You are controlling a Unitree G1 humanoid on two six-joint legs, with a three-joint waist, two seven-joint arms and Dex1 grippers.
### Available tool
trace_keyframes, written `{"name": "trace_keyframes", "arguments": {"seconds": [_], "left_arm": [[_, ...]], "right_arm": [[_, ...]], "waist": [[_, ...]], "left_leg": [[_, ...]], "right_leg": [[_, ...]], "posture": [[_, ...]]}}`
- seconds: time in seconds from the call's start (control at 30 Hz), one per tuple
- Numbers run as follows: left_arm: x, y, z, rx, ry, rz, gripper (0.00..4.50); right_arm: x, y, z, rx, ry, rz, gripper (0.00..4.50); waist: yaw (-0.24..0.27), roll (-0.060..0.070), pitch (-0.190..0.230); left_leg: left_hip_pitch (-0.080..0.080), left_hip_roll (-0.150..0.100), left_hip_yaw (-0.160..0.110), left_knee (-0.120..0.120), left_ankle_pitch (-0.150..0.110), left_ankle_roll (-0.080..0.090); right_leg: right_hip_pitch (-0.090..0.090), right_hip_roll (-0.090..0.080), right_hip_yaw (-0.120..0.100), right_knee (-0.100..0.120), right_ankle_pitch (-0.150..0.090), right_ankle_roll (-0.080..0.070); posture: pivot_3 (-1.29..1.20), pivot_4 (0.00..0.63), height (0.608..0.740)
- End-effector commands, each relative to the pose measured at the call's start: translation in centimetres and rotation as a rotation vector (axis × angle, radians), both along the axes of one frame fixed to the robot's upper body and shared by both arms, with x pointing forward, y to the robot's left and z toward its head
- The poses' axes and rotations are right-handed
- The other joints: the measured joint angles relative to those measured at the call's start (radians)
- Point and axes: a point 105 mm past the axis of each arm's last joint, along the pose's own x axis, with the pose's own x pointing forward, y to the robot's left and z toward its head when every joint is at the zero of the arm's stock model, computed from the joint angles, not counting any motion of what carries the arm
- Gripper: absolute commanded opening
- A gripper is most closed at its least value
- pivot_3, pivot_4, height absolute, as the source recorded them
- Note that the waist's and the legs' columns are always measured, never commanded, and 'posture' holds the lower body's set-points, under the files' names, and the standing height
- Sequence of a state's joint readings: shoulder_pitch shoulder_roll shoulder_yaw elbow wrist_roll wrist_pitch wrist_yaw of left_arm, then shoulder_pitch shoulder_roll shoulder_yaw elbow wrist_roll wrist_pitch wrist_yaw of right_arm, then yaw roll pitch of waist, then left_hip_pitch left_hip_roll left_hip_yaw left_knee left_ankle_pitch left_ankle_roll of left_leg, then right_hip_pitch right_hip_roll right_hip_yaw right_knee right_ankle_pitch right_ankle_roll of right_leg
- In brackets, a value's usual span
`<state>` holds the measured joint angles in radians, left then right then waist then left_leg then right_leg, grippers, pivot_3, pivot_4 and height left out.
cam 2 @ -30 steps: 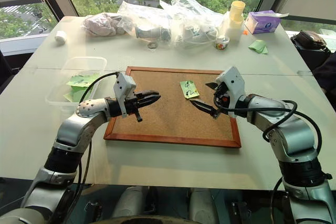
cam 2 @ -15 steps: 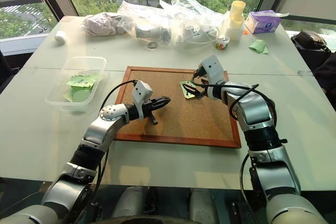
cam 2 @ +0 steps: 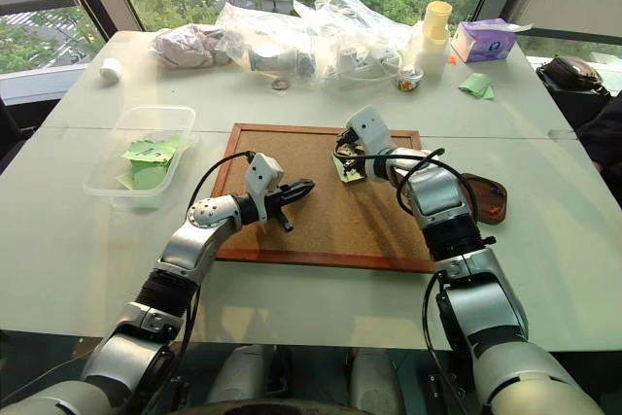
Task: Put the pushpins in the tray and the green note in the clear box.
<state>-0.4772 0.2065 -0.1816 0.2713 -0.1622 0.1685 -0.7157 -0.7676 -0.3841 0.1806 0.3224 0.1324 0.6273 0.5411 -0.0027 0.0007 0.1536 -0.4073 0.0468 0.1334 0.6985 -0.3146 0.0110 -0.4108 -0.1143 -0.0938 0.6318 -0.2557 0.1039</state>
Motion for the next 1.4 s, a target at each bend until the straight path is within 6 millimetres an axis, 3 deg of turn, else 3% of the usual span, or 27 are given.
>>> {"name": "trace_keyframes", "arguments": {"seconds": [0.03, 0.67, 0.7, 0.8, 0.93, 1.1, 1.23, 1.4], "left_arm": [[-0.2, 0.2, -0.9, 0.018, 0.029, 0.012, 0.00], [-0.5, 0.2, -1.0, 0.018, 0.023, 0.019, 0.00], [-0.5, 0.2, -1.0, 0.021, 0.023, 0.019, 0.00], [-0.6, 0.4, -1.3, 0.031, 0.028, 0.022, 0.00], [-0.9, 0.9, -1.7, 0.030, 0.051, 0.035, 0.00], [-1.3, 1.2, -3.0, 0.060, 0.088, 0.037, 0.00], [-1.1, 1.0, -3.2, 0.043, 0.106, 0.052, 0.00], [-1.1, 0.7, -3.1, 0.037, 0.109, 0.047, 0.00]], "right_arm": [[0.4, 0.2, 1.2, 0.001, -0.045, 0.008, 1.63], [1.6, 0.5, 0.3, 0.029, 0.001, -0.005, 1.63], [1.7, 0.6, 0.3, 0.030, 0.002, -0.005, 1.07], [1.9, 0.7, 0.3, 0.029, 0.002, -0.006, 0.04], [1.8, 0.7, 0.7, 0.031, -0.005, -0.004, 0.04], [1.4, -0.6, 4.4, 0.095, -0.093, -0.050, 0.04], [-0.1, -2.2, 7.7, 0.174, -0.152, -0.106, 0.04], [-1.7, -5.3, 9.1, 0.204, -0.178, -0.223, 0.04]], "waist": [[-0.004, 0.000, 0.000], [-0.012, 0.000, 0.000], [-0.012, 0.000, 0.000], [-0.014, 0.000, 0.000], [-0.017, 0.001, -0.001], [-0.014, 0.001, 0.000], [-0.013, 0.002, -0.001], [-0.011, 0.002, -0.001]], "left_leg": [[0.000, 0.000, 0.000, 0.000, 0.000, 0.000], [0.001, 0.000, 0.000, 0.000, 0.000, 0.000], [0.001, 0.000, 0.000, 0.000, 0.000, 0.000], [0.001, 0.000, 0.000, 0.000, 0.000, 0.000], [0.001, 0.001, 0.000, -0.001, 0.000, 0.000], [0.000, 0.001, 0.000, -0.001, 0.000, 0.000], [0.000, 0.001, 0.000, -0.001, 0.000, 0.000], [0.001, 0.001, -0.001, -0.001, 0.000, 0.000]], "right_leg": [[0.000, 0.000, 0.000, 0.000, 0.000, 0.000], [0.001, 0.000, 0.000, 0.000, 0.000, 0.000], [0.001, 0.000, 0.000, 0.000, 0.000, 0.000], [0.001, 0.000, 0.000, 0.000, 0.000, 0.000], [0.001, 0.000, 0.000, 0.000, 0.000, 0.000], [0.000, 0.000, 0.000, 0.000, 0.000, 0.000], [0.000, 0.000, 0.000, 0.000, 0.000, 0.000], [0.001, 0.000, 0.000, 0.000, 0.000, 0.000]], "posture": [[0.00, 0.150, 0.740], [0.00, 0.150, 0.740], [0.00, 0.150, 0.740], [0.00, 0.150, 0.740], [0.00, 0.150, 0.740], [0.00, 0.150, 0.740], [0.00, 0.150, 0.740], [0.00, 0.150, 0.740]]}}
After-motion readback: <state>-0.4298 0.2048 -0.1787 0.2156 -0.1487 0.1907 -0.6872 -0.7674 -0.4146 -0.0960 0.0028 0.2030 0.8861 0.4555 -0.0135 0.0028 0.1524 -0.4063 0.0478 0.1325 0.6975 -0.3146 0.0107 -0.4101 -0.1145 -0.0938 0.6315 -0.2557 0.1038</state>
